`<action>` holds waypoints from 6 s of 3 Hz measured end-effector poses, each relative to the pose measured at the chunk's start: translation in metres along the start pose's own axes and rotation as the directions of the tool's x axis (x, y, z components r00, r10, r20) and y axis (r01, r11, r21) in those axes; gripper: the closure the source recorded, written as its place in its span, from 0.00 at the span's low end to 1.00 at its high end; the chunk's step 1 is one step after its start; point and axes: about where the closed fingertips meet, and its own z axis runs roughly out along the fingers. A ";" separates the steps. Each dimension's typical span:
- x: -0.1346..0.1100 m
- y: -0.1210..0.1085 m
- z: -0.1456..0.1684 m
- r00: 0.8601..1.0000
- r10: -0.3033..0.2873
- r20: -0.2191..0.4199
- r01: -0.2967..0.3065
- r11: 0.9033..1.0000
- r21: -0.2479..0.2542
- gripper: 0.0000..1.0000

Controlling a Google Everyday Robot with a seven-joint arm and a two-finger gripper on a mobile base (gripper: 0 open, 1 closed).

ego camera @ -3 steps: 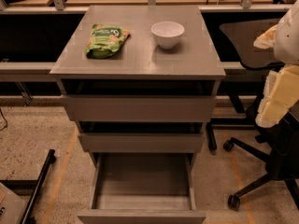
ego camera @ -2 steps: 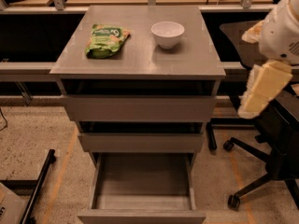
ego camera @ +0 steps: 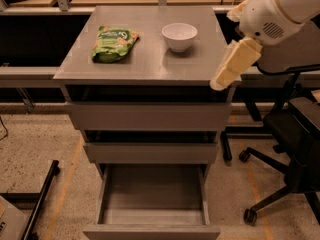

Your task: Place green rice chip bag into bottom drawer

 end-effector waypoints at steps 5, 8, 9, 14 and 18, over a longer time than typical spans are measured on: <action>-0.077 -0.062 0.151 0.945 0.156 0.286 -0.146 0.988 -0.055 0.00; -0.118 -0.081 0.204 0.884 0.220 0.413 -0.193 0.975 -0.107 0.00; -0.147 -0.089 0.238 0.862 0.235 0.449 -0.186 0.971 -0.149 0.00; -0.201 -0.130 0.369 0.816 0.334 0.472 -0.313 0.941 -0.126 0.41; -0.183 -0.105 0.300 0.815 0.259 0.519 -0.236 0.965 -0.111 1.00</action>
Offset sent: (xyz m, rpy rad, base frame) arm 0.0615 0.0314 -0.0312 0.2443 0.0194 -0.1061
